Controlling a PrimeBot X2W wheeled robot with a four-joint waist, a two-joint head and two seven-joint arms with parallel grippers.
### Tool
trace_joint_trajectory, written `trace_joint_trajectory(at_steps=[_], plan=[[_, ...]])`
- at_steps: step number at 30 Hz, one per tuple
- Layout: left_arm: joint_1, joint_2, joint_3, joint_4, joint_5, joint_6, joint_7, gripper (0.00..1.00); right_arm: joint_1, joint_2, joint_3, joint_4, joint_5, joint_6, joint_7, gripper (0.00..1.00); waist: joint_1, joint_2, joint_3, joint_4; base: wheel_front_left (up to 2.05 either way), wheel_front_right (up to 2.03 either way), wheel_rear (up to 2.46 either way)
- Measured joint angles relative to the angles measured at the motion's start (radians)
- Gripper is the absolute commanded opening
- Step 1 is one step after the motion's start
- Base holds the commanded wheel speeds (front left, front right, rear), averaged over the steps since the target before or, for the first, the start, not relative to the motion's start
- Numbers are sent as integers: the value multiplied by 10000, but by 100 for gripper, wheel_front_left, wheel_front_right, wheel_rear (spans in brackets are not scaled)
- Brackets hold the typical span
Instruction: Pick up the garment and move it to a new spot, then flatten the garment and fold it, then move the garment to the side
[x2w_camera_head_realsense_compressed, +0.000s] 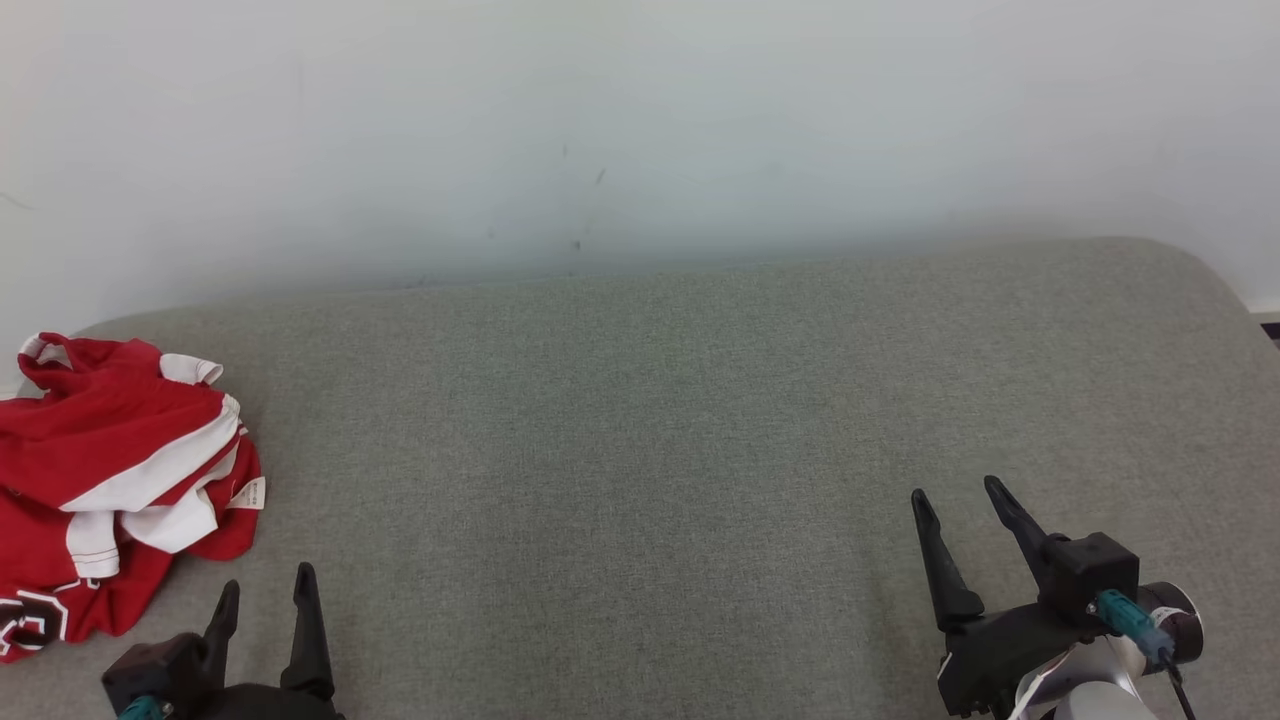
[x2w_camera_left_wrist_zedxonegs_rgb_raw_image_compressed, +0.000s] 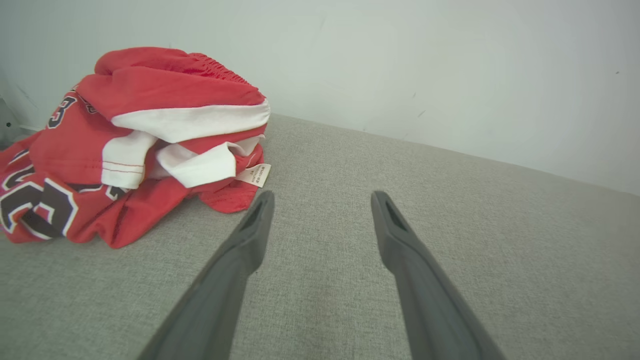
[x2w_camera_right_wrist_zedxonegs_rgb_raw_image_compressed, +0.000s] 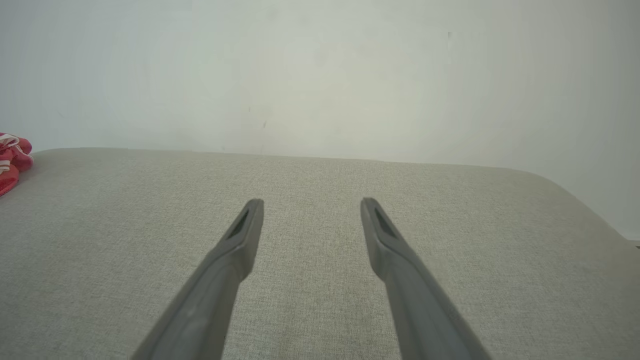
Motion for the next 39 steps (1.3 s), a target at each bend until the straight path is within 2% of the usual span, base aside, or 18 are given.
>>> trace_joint_trajectory(at_steps=[7,17,27,39], plan=[[-25,44,-157,-10,968,180,-188,100,3,-167,174,-38,-823,-209,-230,100,0,0,14,178,0,0,0],[-109,52,58,12,1091,180,-217,100,24,-192,-2,-71,-886,-209,-301,100,0,0,18,864,0,0,0],[-105,-167,291,-59,1455,180,-217,100,40,-63,-31,-73,-790,-161,-301,100,0,0,-46,1889,0,0,0],[5,-343,656,-209,1806,180,-205,100,9,58,73,63,-788,25,-301,100,0,0,-147,3508,0,0,0]])
